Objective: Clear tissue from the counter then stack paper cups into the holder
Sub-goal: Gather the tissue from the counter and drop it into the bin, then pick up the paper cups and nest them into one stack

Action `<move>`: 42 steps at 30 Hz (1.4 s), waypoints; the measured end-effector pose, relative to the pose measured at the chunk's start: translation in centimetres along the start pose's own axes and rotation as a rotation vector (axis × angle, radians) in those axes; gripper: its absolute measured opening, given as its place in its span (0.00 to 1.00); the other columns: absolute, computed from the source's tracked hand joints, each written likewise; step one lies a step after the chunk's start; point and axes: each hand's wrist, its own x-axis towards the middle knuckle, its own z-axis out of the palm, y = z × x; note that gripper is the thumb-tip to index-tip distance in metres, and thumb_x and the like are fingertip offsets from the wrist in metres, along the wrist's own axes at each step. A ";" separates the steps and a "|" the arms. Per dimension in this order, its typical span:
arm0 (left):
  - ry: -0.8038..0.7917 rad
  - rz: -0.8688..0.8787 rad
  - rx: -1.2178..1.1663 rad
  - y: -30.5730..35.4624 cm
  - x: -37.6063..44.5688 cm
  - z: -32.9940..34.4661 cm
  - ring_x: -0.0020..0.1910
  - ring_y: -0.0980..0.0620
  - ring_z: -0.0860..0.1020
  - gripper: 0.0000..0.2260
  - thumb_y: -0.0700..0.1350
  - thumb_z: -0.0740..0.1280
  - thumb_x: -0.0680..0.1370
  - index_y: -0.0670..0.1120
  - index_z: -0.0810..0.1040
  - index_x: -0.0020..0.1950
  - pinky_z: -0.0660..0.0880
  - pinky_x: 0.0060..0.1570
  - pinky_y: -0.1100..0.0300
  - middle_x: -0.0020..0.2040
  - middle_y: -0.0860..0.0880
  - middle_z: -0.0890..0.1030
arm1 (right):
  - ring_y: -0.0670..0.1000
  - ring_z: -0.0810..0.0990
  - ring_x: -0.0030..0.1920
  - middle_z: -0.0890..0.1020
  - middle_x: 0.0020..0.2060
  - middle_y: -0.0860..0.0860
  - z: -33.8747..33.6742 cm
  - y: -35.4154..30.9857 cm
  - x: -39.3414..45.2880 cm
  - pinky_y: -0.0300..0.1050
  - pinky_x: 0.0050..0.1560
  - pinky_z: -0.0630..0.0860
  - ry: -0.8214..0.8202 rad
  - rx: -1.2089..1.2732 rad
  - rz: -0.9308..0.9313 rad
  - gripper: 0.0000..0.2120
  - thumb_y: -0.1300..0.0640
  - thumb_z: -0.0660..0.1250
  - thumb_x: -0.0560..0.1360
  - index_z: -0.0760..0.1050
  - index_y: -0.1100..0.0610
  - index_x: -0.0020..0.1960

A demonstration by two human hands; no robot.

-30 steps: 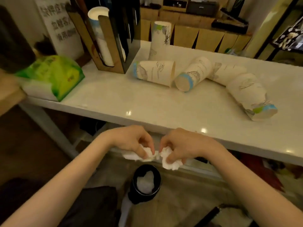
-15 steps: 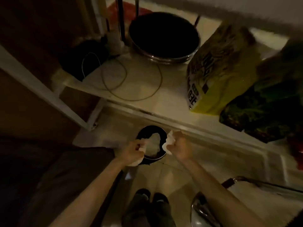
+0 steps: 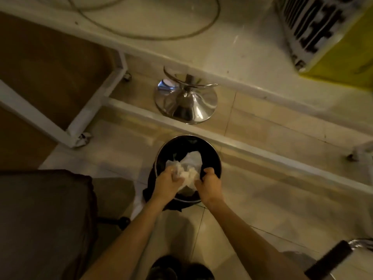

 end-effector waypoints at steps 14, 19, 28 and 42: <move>-0.149 0.083 0.067 12.8 -8.9 -7.2 0.69 0.47 0.66 0.31 0.43 0.67 0.73 0.46 0.57 0.72 0.65 0.68 0.49 0.72 0.44 0.65 | 0.56 0.77 0.60 0.76 0.63 0.57 -11.0 -9.9 -9.3 0.49 0.58 0.76 -0.114 -0.057 -0.217 0.29 0.59 0.66 0.73 0.61 0.57 0.71; -0.127 0.283 0.196 23.5 -17.0 -13.4 0.62 0.51 0.73 0.25 0.42 0.67 0.72 0.48 0.66 0.67 0.67 0.54 0.69 0.63 0.50 0.72 | 0.52 0.80 0.47 0.78 0.53 0.52 -19.8 -17.8 -17.8 0.48 0.50 0.78 -0.099 -0.022 -0.349 0.24 0.61 0.66 0.72 0.66 0.56 0.66; -0.279 0.621 0.261 42.8 -34.6 -25.0 0.54 0.63 0.78 0.21 0.48 0.71 0.70 0.54 0.72 0.61 0.75 0.59 0.59 0.56 0.55 0.81 | 0.38 0.78 0.52 0.78 0.53 0.43 -36.2 -29.1 -35.2 0.29 0.53 0.74 -0.032 0.032 -0.640 0.20 0.56 0.68 0.72 0.65 0.43 0.59; -0.039 1.026 0.313 63.6 -40.1 -30.5 0.51 0.62 0.76 0.20 0.49 0.73 0.67 0.60 0.70 0.56 0.75 0.47 0.67 0.53 0.60 0.76 | 0.42 0.80 0.43 0.79 0.47 0.42 -54.2 -38.1 -42.3 0.33 0.39 0.75 0.462 0.209 -0.779 0.17 0.52 0.73 0.68 0.69 0.40 0.52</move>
